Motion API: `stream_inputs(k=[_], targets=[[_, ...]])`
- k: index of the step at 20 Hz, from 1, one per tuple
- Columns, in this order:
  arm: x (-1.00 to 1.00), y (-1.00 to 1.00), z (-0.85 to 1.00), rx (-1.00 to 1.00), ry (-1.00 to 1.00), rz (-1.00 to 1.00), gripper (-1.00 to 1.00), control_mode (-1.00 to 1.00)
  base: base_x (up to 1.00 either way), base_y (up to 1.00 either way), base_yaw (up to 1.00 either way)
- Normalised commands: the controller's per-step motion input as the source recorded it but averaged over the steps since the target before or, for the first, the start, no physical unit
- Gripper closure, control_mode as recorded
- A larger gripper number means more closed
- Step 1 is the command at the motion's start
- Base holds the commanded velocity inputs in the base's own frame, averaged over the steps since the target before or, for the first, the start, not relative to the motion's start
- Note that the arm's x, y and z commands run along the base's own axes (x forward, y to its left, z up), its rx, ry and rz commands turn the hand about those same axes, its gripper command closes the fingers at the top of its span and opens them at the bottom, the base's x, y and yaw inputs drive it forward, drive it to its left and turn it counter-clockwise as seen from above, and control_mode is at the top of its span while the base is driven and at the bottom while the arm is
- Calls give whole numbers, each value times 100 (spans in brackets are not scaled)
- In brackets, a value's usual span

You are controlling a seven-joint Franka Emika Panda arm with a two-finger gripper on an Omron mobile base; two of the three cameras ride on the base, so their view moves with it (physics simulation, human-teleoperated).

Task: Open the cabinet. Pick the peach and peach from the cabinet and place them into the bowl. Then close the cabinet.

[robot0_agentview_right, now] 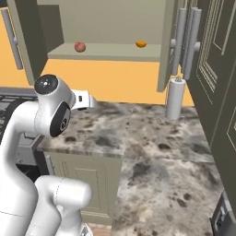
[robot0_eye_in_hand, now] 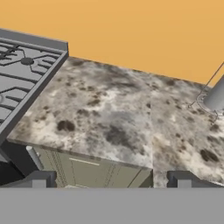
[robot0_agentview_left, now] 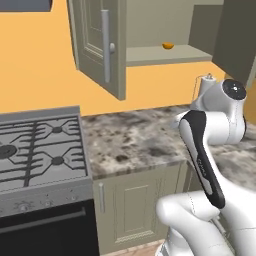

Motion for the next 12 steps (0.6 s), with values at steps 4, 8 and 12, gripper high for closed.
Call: stream_inputs(k=[4, 8, 12], targets=[[0, 0, 0, 0, 0, 0, -100, 100, -66, 0, -7], [0, 0, 0, 0, 0, 0, -100, 100, -68, 77, 0], [0, 0, 0, 0, 0, 0, -100, 100, 43, 100, 0]])
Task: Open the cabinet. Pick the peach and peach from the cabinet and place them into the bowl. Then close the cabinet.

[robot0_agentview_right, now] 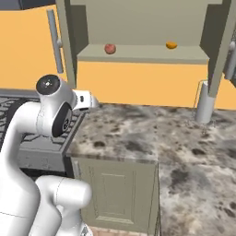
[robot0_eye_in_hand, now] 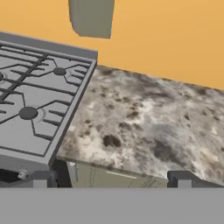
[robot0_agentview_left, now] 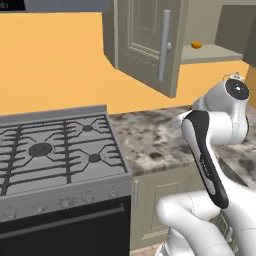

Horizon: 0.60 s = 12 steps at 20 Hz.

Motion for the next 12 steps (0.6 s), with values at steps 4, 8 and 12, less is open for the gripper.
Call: stream_inputs(k=[4, 8, 12], targets=[[0, 0, 0, 0, 0, 0, -100, 100, 2, -72, 1], [0, 0, 0, 0, 0, 0, -100, 100, -61, -93, -1], [0, 0, 0, 0, 0, 0, -100, 100, 19, -5, 0]])
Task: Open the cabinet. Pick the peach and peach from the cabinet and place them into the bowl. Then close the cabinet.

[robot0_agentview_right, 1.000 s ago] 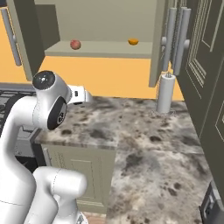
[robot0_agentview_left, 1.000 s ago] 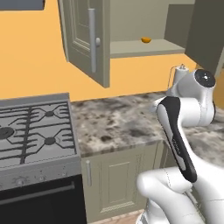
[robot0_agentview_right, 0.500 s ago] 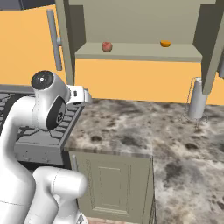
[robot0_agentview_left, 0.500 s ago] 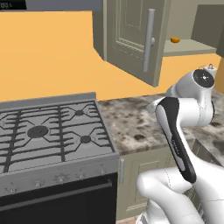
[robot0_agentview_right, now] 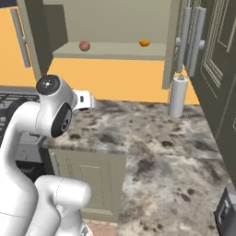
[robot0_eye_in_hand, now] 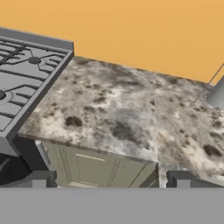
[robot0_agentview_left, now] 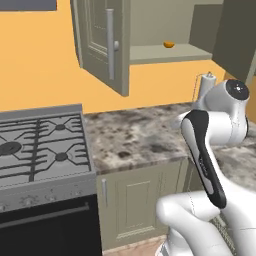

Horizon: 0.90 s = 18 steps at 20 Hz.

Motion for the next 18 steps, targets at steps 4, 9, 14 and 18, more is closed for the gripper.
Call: stream_inputs(k=[4, 9, 14, 18], targets=[[0, 0, 0, 0, 0, 0, -100, 100, 100, 18, -10], [0, 0, 0, 0, 0, 0, -100, 100, 100, 0, -1], [0, 0, 0, 0, 0, 0, -100, 100, 100, 0, 2], [0, 0, 0, 0, 0, 0, -100, 100, 67, 0, 1]])
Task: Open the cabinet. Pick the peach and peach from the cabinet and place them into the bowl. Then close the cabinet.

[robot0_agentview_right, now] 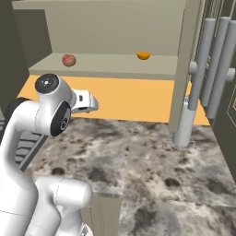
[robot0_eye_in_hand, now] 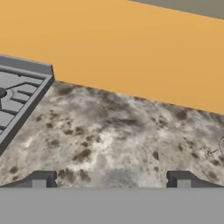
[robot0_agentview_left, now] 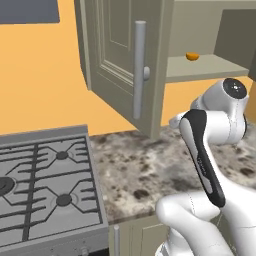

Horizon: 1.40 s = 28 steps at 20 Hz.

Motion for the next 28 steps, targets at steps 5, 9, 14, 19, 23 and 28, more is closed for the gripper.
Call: stream_inputs(k=[5, 9, 14, 19, 23, 28], targets=[[11, 0, 43, 0, 0, -1, -100, -100, 2, 0, 0], [8, 0, 72, 0, 0, 0, -100, -100, 0, 0, 0], [0, 0, 61, 1, -7, 0, -100, -100, 0, 0, 0], [3, 0, 39, 7, -11, 4, -100, -100, 0, 0, 0], [18, 1, 24, 9, -17, 5, -100, -100, 0, 0, 0], [50, 20, 7, 4, -18, 3, -100, -100, 0, 0, 0]])
